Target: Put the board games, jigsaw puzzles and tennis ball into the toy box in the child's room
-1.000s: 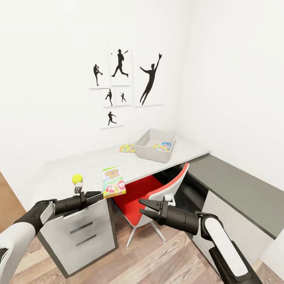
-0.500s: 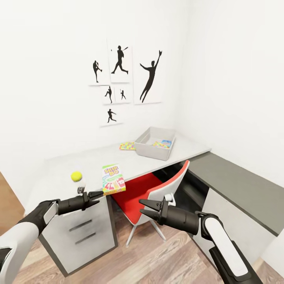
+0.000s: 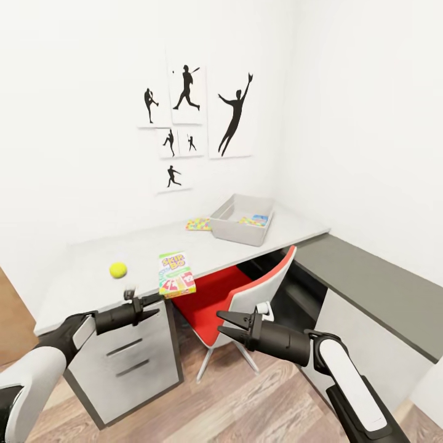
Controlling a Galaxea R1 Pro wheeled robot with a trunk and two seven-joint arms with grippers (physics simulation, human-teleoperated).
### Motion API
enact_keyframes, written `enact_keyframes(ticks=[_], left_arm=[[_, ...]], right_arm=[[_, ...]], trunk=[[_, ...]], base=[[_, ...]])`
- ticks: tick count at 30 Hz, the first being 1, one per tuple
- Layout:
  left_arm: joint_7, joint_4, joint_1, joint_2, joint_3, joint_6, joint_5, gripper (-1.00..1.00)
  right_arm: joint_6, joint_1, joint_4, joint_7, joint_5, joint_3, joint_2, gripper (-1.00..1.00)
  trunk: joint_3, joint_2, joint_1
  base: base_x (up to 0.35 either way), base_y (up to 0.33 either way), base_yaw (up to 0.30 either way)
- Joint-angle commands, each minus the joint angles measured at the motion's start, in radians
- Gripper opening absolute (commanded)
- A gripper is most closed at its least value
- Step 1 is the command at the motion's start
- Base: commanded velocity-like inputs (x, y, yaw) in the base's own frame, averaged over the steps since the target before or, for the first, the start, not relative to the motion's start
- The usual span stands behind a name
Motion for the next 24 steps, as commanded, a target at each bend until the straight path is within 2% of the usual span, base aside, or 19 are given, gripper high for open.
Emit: enact_keyframes(ticks=[1,7,18,24], left_arm=[[0.0,0.0,-0.001,0.0,0.013,0.008,0.005,1.0],[0.0,0.002,-0.001,0.005,0.036,0.008,0.008,1.0],[0.004,0.002,-0.001,0.003,0.04,0.008,0.009,1.0],[0.004,0.002,-0.001,0.003,0.04,0.008,0.009,1.0]], right_arm=[[0.0,-0.001,0.0,0.01,0.01,0.002,0.0,1.0],[-0.001,-0.001,0.001,0.006,0.013,0.002,0.0,1.0],[-0.001,-0.001,0.003,0.006,0.013,0.001,0.0,1.0],[-0.001,-0.001,0.003,0.006,0.013,0.001,0.0,1.0]], trunk=[[-0.004,-0.008,0.004],[-0.023,-0.05,0.027],[-0.057,-0.127,0.069],[-0.057,-0.127,0.069]], base=[[0.0,0.0,0.0],[0.0,0.0,0.0],[0.0,0.0,0.0],[0.0,0.0,0.0]])
